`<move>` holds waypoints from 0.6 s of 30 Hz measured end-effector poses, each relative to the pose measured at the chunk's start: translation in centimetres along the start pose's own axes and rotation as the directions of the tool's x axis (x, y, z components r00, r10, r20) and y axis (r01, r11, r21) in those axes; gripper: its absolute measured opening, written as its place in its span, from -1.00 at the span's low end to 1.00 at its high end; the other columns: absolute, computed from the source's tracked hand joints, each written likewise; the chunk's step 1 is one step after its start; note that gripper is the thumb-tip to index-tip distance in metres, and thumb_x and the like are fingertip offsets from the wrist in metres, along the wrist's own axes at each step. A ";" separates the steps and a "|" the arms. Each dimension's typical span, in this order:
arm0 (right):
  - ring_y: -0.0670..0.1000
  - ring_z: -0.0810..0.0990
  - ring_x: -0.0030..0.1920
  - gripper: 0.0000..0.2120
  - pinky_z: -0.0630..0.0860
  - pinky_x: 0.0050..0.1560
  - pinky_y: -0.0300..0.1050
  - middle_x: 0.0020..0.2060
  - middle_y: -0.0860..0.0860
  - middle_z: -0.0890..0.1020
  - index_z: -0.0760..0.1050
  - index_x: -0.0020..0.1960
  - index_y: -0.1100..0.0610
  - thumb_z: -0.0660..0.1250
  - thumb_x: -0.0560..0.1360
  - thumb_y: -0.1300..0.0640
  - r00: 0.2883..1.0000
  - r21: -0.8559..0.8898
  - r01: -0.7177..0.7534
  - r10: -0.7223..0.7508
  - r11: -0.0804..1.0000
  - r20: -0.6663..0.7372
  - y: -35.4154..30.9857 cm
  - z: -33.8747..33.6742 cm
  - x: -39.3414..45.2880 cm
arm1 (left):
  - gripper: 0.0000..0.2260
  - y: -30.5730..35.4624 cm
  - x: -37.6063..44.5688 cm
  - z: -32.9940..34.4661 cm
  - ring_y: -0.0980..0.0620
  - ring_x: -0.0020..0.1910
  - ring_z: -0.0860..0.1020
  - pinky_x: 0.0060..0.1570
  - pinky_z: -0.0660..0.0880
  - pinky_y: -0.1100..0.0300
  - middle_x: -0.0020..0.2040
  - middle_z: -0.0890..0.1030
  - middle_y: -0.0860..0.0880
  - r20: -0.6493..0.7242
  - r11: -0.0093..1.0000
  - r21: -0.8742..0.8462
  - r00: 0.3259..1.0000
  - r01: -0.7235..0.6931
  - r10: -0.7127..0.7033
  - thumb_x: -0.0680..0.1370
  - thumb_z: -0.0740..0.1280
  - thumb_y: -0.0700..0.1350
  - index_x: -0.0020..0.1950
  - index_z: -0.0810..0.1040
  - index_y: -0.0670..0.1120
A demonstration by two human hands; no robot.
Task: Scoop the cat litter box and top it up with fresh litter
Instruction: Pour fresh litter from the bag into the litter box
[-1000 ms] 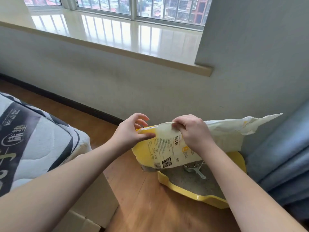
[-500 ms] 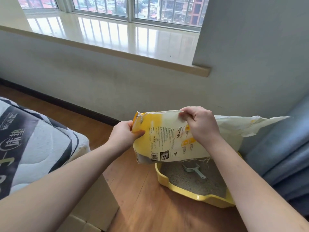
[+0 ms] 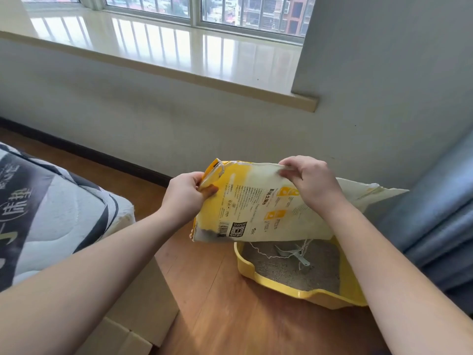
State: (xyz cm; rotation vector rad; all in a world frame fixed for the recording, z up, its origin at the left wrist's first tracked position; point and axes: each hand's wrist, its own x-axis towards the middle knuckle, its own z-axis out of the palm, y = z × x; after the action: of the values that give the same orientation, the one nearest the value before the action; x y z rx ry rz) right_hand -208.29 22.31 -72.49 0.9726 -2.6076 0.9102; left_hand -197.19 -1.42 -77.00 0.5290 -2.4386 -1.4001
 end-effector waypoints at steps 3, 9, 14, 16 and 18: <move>0.01 0.55 -0.01 -0.87 0.45 0.02 -0.09 -0.09 -0.03 0.64 0.60 0.06 0.06 0.34 0.55 0.07 0.998 -0.052 -0.001 0.004 0.999 0.056 0.7 -0.5 -0.1 | -0.96 0.0 -0.1 -0.1 0.12 -0.12 0.65 -0.11 0.59 0.12 -0.15 0.68 0.12 0.000 1.000 0.006 1.000 0.001 -0.001 0.54 0.40 -0.02 -0.08 0.64 0.05; 0.12 0.51 0.05 -0.82 0.32 0.04 -0.06 0.00 0.04 0.64 0.54 0.08 0.06 0.25 0.58 0.01 0.987 -0.364 -0.071 0.119 0.929 0.111 2.6 -0.9 -0.3 | -0.94 0.4 -0.2 -0.2 0.11 -0.13 0.65 -0.12 0.60 0.10 -0.17 0.69 0.10 0.001 0.999 0.024 0.999 -0.033 0.033 0.55 0.39 -0.02 -0.09 0.65 0.04; 0.17 0.53 0.04 -0.83 0.40 -0.04 -0.04 0.01 0.05 0.63 0.53 0.08 0.04 0.27 0.57 -0.01 0.966 -0.364 -0.157 0.219 0.918 0.136 2.8 -1.3 -0.4 | -0.91 0.4 -0.1 -0.2 0.06 -0.15 0.64 -0.11 0.60 0.04 -0.19 0.68 0.07 -0.020 0.992 0.104 0.998 -0.064 0.066 0.54 0.40 0.00 -0.09 0.65 0.01; 0.17 0.53 0.04 -0.84 0.43 -0.02 -0.03 0.01 0.06 0.63 0.53 0.07 0.02 0.28 0.56 -0.02 0.963 -0.361 -0.163 0.228 0.918 0.145 2.9 -1.2 -0.5 | -0.89 0.3 0.0 -0.2 0.04 -0.16 0.63 -0.10 0.60 -0.01 -0.20 0.68 0.06 -0.033 0.989 0.127 0.996 -0.076 0.081 0.54 0.40 0.01 -0.10 0.65 0.00; 0.18 0.53 0.02 -0.86 0.46 -0.01 -0.01 -0.01 0.06 0.63 0.53 0.05 0.00 0.30 0.55 -0.03 0.959 -0.341 -0.184 0.245 0.922 0.146 3.0 -1.1 -0.6 | -0.88 0.2 0.0 -0.3 0.02 -0.17 0.63 -0.10 0.59 -0.05 -0.21 0.68 0.05 -0.043 0.987 0.138 0.995 -0.087 0.094 0.53 0.40 0.02 -0.11 0.65 0.00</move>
State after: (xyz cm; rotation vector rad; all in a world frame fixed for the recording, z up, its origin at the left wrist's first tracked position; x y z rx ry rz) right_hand -209.81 25.11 -73.29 0.7236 -2.9412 0.4198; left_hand -197.12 -1.57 -76.64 0.4706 -2.4975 -1.1779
